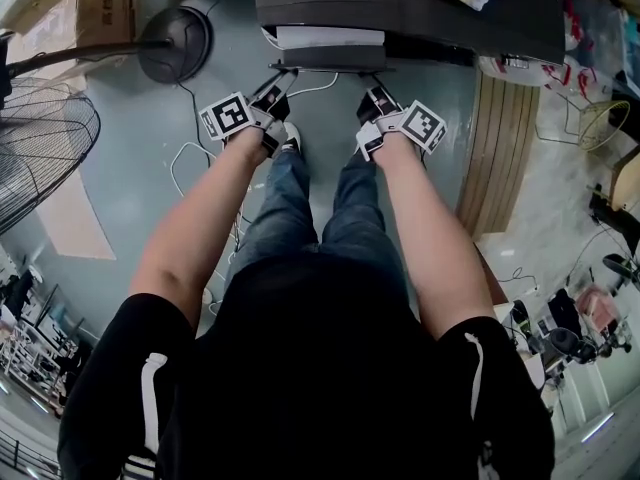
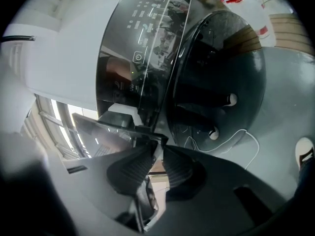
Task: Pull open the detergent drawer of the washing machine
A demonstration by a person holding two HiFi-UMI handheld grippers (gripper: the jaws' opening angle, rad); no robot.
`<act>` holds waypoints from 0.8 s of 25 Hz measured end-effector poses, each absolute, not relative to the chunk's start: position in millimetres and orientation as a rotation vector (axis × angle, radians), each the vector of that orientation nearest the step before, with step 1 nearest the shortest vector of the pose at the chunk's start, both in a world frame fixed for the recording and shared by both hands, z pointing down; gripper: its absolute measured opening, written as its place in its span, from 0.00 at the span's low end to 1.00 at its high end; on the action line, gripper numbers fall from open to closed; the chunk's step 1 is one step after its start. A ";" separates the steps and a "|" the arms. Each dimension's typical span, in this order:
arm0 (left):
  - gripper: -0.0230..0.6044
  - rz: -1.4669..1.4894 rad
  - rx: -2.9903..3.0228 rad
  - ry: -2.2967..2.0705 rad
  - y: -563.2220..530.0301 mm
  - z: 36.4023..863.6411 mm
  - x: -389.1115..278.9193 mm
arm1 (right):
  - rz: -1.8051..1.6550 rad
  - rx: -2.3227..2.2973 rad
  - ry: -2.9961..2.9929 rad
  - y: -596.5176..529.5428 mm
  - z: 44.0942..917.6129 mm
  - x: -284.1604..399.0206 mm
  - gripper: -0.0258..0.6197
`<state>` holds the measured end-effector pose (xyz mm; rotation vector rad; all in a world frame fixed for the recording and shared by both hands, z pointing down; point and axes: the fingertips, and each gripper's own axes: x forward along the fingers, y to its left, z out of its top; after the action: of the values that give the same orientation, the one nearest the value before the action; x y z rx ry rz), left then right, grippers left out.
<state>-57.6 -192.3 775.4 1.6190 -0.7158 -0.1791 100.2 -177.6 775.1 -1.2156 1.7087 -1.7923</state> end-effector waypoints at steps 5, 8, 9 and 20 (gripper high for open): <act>0.17 -0.184 1.603 -0.704 -175.4 775.5 -58.2 | -1.803 -1.206 1.718 -160.8 775.8 99.7 0.16; 0.17 -0.174 1.601 -0.688 -165.5 775.7 -58.9 | -1.811 -1.198 1.727 -151.3 775.7 98.0 0.16; 0.17 -0.170 1.599 -0.683 -161.4 775.9 -59.2 | -1.815 -1.196 1.727 -147.3 776.0 97.6 0.16; 0.16 -0.161 1.592 -0.669 -133.8 774.3 -60.5 | -1.825 -1.198 1.723 -120.3 775.4 96.7 0.15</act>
<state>-60.5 -133.8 774.3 1.5923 -0.6687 -0.1609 96.7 -120.3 775.4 -1.1975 1.7225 -1.8253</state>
